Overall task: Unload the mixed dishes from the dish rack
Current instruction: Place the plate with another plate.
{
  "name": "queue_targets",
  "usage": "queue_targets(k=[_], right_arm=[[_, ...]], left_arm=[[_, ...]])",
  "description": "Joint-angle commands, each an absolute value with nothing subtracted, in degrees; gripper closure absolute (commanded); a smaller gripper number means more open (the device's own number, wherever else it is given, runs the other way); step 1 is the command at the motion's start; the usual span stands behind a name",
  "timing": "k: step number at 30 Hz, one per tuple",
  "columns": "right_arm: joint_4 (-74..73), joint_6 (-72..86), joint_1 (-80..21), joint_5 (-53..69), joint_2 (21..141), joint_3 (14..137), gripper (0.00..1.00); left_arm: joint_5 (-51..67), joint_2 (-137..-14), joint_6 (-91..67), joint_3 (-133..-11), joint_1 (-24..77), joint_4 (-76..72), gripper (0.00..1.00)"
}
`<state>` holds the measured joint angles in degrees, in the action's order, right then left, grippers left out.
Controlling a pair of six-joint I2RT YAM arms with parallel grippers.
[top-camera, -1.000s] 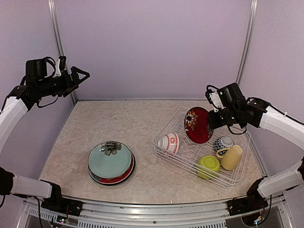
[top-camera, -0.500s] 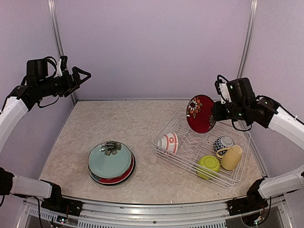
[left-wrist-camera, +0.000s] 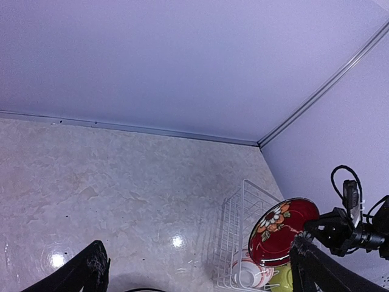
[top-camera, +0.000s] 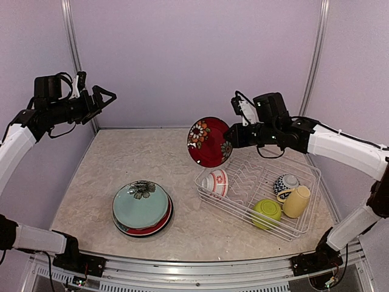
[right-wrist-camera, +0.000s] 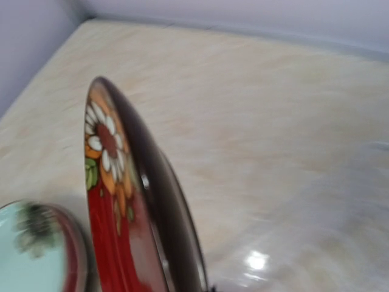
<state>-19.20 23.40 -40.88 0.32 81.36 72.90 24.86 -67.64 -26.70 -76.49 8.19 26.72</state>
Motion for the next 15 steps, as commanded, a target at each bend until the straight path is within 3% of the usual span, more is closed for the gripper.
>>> queue_targets(k=[1,15], right_arm=[[-11.03,24.36,-46.39,8.13,89.86,80.71,1.0],[-10.02,27.78,-56.83,22.37,117.29,99.57,1.0]], left_arm=[[24.44,-67.14,-25.83,-77.31,8.15,27.79,0.01],[25.36,-67.41,-26.29,-76.9,7.34,27.19,0.01]])
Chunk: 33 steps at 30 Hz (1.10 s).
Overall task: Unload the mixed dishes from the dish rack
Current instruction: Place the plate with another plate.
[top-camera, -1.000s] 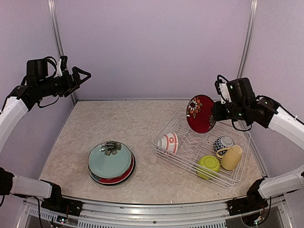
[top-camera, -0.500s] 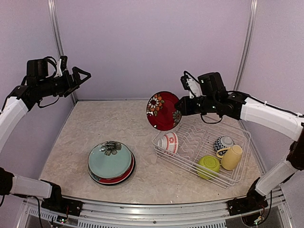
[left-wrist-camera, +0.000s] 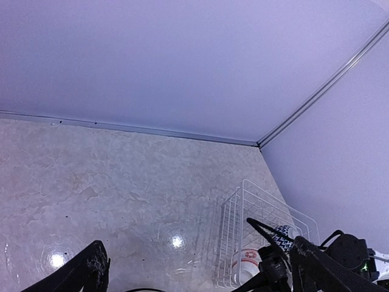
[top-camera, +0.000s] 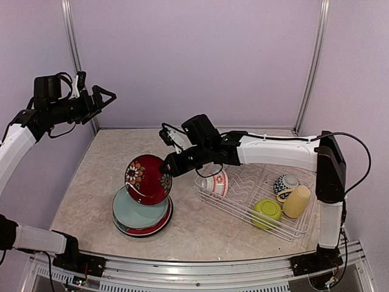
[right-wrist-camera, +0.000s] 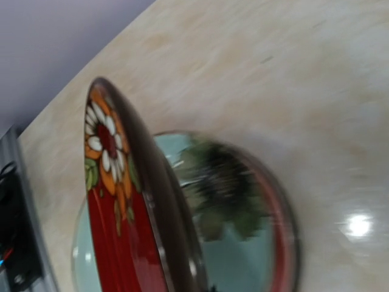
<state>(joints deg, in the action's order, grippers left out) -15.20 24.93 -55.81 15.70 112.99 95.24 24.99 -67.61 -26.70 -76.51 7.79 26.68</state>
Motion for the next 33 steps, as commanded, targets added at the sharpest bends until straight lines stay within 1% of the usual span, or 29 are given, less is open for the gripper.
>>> queue_targets(k=[1,9,14,22,29,33], right_arm=[[-9.67,28.36,-57.19,23.12,118.49,100.41,1.0],[-5.55,32.39,-59.09,23.55,123.72,101.79,1.0],[-1.32,34.82,-59.08,24.33,123.83,98.81,1.0],[-1.05,35.94,-59.19,25.13,125.48,98.25,1.0],[-4.1,35.17,-59.48,24.48,127.11,99.28,0.94],[-5.98,34.47,-59.67,24.19,128.33,100.15,0.89]], left_arm=[[25.23,-67.44,-26.28,-76.93,7.29,27.23,0.01],[25.66,-67.41,-26.64,-76.82,7.47,26.98,0.01],[25.99,-67.39,-26.72,-76.77,7.47,26.89,0.01],[26.05,-67.66,-26.72,-76.73,7.47,26.89,0.01],[26.34,-67.74,-26.81,-76.75,7.45,26.85,0.01],[26.37,-67.81,-26.81,-76.73,7.47,26.81,0.01]])
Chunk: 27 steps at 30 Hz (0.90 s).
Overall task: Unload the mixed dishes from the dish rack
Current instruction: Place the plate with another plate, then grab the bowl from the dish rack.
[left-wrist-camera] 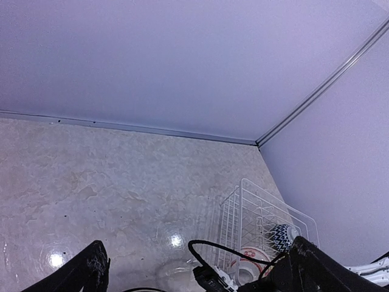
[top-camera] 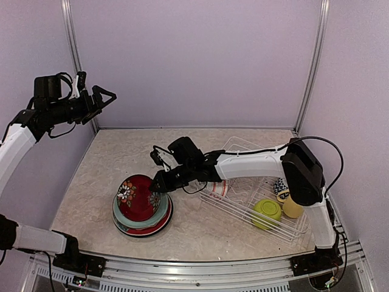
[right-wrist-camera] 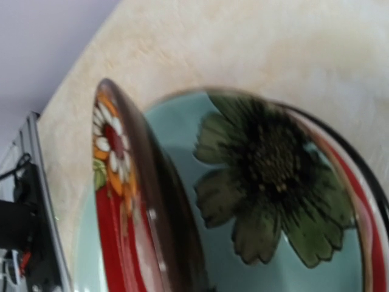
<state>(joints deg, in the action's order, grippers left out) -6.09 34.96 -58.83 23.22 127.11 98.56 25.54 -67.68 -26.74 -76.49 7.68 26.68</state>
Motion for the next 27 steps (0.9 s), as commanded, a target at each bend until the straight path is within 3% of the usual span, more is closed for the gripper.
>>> queue_targets(k=[1,5,10,13,20,27], right_arm=[[-6.98,34.2,-59.68,23.9,128.66,100.81,0.88],[-10.28,32.67,-59.67,21.36,128.86,102.16,0.74],[-14.22,29.26,-59.64,16.72,125.33,102.43,0.46],[-17.41,27.44,-59.65,12.68,122.34,102.35,0.34],[-22.54,24.69,-59.34,2.58,112.94,97.82,0.26],[-24.12,28.78,-56.63,-6.63,100.52,84.62,0.18]], left_arm=[[26.38,-67.78,-26.81,-76.73,7.47,26.83,0.01],[26.24,-67.76,-26.73,-76.77,7.51,26.89,0.01],[26.65,-67.93,-26.88,-76.77,7.42,26.81,0.01],[26.59,-67.97,-26.83,-76.73,7.41,26.73,0.01],[26.56,-68.11,-26.81,-76.73,7.38,26.81,0.01],[26.61,-67.86,-26.85,-76.73,7.34,26.76,0.01]])
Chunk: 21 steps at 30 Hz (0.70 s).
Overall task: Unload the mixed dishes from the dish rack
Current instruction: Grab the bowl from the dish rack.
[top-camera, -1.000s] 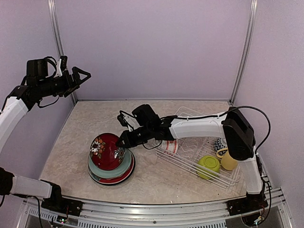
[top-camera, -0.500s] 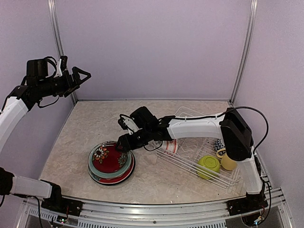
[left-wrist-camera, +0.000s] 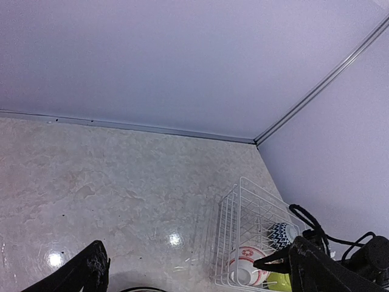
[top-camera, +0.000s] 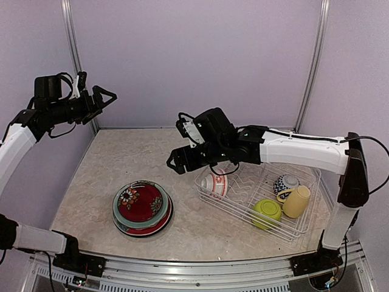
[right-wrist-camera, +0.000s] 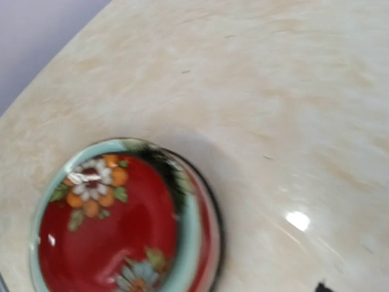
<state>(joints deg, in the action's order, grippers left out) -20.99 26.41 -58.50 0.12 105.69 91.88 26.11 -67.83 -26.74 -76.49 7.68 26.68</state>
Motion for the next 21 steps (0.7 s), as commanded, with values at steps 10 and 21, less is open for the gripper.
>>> queue_targets(k=[10,21], right_arm=[[-10.46,38.44,-47.14,6.9,86.05,62.61,0.16],[-5.01,42.96,-44.91,11.82,86.65,57.28,0.16]], left_arm=[[27.89,-67.82,-27.72,-76.83,7.83,26.35,0.01],[25.3,-66.94,-26.52,-77.0,9.22,27.08,0.01]])
